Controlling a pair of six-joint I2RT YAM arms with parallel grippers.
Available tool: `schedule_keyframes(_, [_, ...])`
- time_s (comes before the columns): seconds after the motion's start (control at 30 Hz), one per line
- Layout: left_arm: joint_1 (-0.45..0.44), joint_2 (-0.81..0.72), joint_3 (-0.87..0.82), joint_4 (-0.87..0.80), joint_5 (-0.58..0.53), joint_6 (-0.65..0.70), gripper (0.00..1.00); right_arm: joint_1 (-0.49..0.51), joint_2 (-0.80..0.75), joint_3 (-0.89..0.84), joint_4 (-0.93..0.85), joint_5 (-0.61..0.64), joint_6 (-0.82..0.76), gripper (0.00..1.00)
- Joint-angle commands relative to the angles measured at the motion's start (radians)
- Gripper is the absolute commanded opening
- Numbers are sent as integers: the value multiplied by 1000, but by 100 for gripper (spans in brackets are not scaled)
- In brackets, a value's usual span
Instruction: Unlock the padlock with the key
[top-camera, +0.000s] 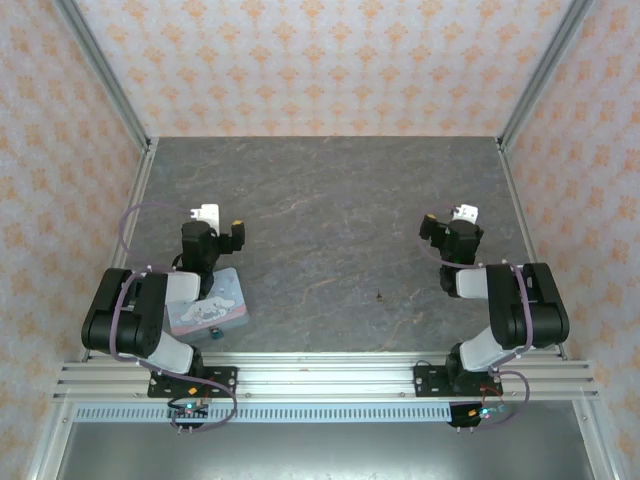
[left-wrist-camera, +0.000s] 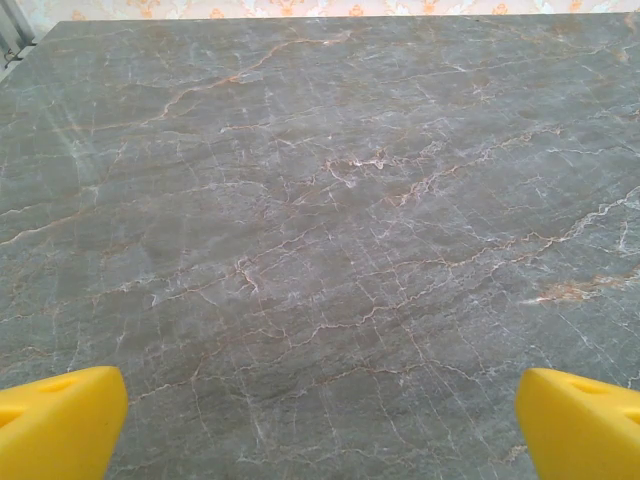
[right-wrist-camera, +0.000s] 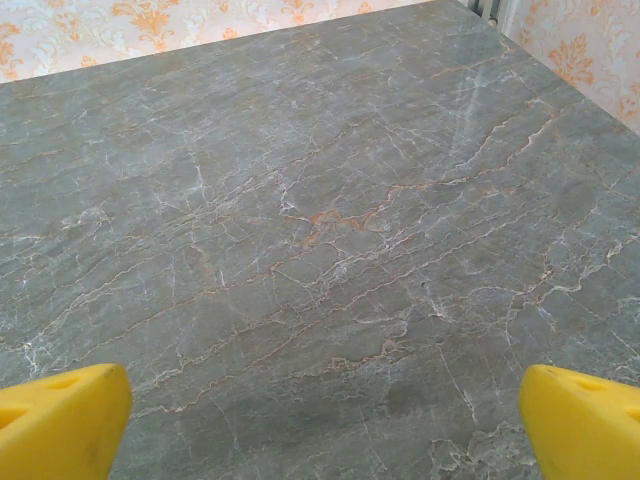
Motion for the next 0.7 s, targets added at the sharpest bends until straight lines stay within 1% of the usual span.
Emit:
schedule_keyframes(0.0, [3,-10,4,22,-10,14,100,-5,-8,5,4,-11,-7,99])
schedule_keyframes(0.43, [5,-8,15,7,-20,5,100,-5,-8,4,5,-10,-7,99])
schedule_keyframes(0.53, [8,-5,34,-27,-80,-23,100,-5,-7,5,3,-10,-6,99])
schedule_keyframes(0.67, [8,-5,34,-26,-81,-23,100,-5,-6,9,-1,-10,-5,99])
